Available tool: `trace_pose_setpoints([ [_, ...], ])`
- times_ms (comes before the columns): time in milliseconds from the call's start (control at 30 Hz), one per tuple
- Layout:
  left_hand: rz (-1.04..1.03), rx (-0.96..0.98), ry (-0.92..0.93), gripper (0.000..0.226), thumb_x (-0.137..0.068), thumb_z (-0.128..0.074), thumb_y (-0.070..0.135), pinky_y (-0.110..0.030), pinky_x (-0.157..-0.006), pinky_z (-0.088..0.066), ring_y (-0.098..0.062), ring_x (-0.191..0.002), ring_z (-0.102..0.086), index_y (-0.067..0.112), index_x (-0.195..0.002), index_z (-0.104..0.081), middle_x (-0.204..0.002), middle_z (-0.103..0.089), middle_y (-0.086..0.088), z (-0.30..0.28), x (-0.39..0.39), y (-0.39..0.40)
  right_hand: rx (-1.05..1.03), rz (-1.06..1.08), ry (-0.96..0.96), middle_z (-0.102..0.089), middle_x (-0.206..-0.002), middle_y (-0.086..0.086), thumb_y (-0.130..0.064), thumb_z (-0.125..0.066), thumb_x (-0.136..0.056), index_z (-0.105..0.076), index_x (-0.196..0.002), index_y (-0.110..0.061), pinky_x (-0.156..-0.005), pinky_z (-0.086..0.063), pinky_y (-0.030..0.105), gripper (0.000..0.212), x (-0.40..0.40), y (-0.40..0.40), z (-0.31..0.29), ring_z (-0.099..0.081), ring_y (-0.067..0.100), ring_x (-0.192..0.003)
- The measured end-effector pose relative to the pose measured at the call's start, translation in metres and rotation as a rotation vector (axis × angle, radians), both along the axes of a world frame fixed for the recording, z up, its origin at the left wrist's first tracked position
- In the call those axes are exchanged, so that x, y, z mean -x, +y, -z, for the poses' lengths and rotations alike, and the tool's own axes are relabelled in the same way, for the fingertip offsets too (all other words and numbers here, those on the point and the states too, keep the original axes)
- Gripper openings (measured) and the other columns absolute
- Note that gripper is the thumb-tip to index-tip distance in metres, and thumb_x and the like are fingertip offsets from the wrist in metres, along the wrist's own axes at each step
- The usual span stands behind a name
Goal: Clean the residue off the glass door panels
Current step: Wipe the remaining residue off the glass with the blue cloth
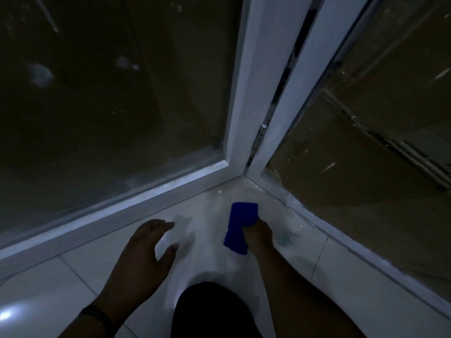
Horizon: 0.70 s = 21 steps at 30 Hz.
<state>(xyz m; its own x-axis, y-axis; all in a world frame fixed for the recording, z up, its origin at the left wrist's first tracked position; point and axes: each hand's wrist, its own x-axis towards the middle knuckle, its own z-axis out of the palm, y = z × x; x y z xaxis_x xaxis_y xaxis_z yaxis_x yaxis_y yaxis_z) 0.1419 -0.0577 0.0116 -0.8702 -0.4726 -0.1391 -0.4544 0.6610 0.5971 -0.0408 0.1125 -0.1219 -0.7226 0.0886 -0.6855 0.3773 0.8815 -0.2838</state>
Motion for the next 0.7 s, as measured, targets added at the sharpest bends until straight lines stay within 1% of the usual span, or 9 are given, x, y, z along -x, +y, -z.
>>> trace_pose_setpoints([
  [67, -0.008, -0.018, -0.006, 0.040, -0.083, -0.072, 0.022, -0.020, -0.095, -0.032, -0.005, -0.110, -0.048, 0.021, -0.122, -0.062, -0.119, -0.055, 0.008, -0.002, -0.003, -0.002, 0.145, 0.097, -0.017, -0.058, -0.120, 0.013, -0.025, -0.054, -0.090, -0.051, -0.123, -0.005, -0.088, -0.050, 0.036, 0.038, 0.000, -0.003, -0.007, -0.057, 0.027, -0.104],
  [133, 0.000, -0.031, -0.002, 0.040, -0.084, -0.071, 0.023, -0.017, -0.094, -0.032, -0.004, -0.110, -0.049, 0.021, -0.123, -0.061, -0.118, -0.055, 0.010, -0.005, -0.007, -0.002, 0.351, 0.251, -0.022, -0.051, -0.131, 0.013, -0.023, -0.057, -0.088, -0.042, -0.135, -0.007, -0.089, -0.047, 0.035, 0.052, -0.002, -0.005, -0.019, -0.052, 0.027, -0.110],
  [233, -0.013, -0.054, 0.015, 0.043, -0.086, -0.068, 0.026, -0.012, -0.095, -0.029, 0.002, -0.109, -0.044, 0.024, -0.128, -0.057, -0.122, -0.055, 0.011, -0.015, -0.015, -0.003, 0.639, 0.414, -0.042, -0.048, -0.136, 0.010, -0.017, -0.062, -0.085, -0.039, -0.139, -0.008, -0.092, -0.046, 0.037, 0.059, -0.009, -0.010, -0.044, -0.050, 0.026, -0.113],
  [367, -0.090, -0.105, 0.039, 0.050, -0.087, -0.066, 0.032, -0.007, -0.085, -0.031, 0.004, -0.105, -0.049, 0.032, -0.134, -0.048, -0.116, -0.058, 0.015, -0.039, -0.026, 0.001, 0.860, 0.422, -0.033, -0.056, -0.128, 0.010, -0.014, -0.063, -0.083, -0.050, -0.126, -0.010, -0.093, -0.049, 0.044, 0.044, -0.027, -0.017, -0.093, -0.056, 0.027, -0.109],
  [500, -0.259, -0.365, 0.101, 0.043, -0.088, -0.065, 0.034, -0.001, -0.073, -0.037, 0.010, -0.095, -0.058, 0.030, -0.129, -0.051, -0.097, -0.067, 0.018, -0.074, -0.039, 0.007, 1.065, 0.290, -0.016, -0.065, -0.112, 0.007, -0.010, -0.061, -0.086, -0.060, -0.103, -0.020, -0.093, -0.049, 0.047, 0.019, -0.058, -0.029, -0.157, -0.062, 0.026, -0.101],
  [533, -0.303, -0.453, 0.102, 0.042, -0.088, -0.064, 0.037, -0.003, -0.075, -0.038, 0.012, -0.093, -0.058, 0.030, -0.127, -0.052, -0.095, -0.067, 0.019, -0.084, -0.043, 0.009, 1.121, 0.249, -0.024, -0.067, -0.110, 0.006, -0.010, -0.060, -0.087, -0.061, -0.103, -0.019, -0.093, -0.050, 0.046, 0.019, -0.068, -0.033, -0.173, -0.064, 0.025, -0.100],
  [600, -0.376, -0.633, 0.098, 0.044, -0.086, -0.063, 0.045, -0.019, -0.086, -0.044, 0.003, -0.104, -0.058, 0.029, -0.126, -0.053, -0.109, -0.065, 0.017, -0.105, -0.052, 0.013, 1.240, 0.161, -0.060, -0.070, -0.108, 0.005, -0.009, -0.057, -0.090, -0.062, -0.109, -0.015, -0.092, -0.050, 0.043, 0.021, -0.091, -0.038, -0.206, -0.066, 0.024, -0.100],
  [633, -0.401, -0.710, 0.115, 0.046, -0.081, -0.063, 0.052, -0.028, -0.090, -0.044, -0.005, -0.110, -0.057, 0.027, -0.119, -0.057, -0.114, -0.064, 0.012, -0.117, -0.059, 0.015, 1.296, 0.102, -0.082, -0.071, -0.107, 0.005, -0.009, -0.055, -0.091, -0.062, -0.111, -0.014, -0.092, -0.051, 0.041, 0.021, -0.105, -0.040, -0.223, -0.066, 0.023, -0.099],
  [700, -0.420, -0.838, 0.167, 0.047, -0.074, -0.057, 0.062, -0.037, -0.091, -0.044, -0.013, -0.108, -0.061, 0.026, -0.104, -0.063, -0.109, -0.068, 0.008, -0.138, -0.070, 0.018, 1.368, -0.024, -0.125, -0.071, -0.106, 0.005, -0.011, -0.052, -0.094, -0.062, -0.114, -0.013, -0.090, -0.052, 0.038, 0.023, -0.128, -0.044, -0.250, -0.067, 0.022, -0.099],
])
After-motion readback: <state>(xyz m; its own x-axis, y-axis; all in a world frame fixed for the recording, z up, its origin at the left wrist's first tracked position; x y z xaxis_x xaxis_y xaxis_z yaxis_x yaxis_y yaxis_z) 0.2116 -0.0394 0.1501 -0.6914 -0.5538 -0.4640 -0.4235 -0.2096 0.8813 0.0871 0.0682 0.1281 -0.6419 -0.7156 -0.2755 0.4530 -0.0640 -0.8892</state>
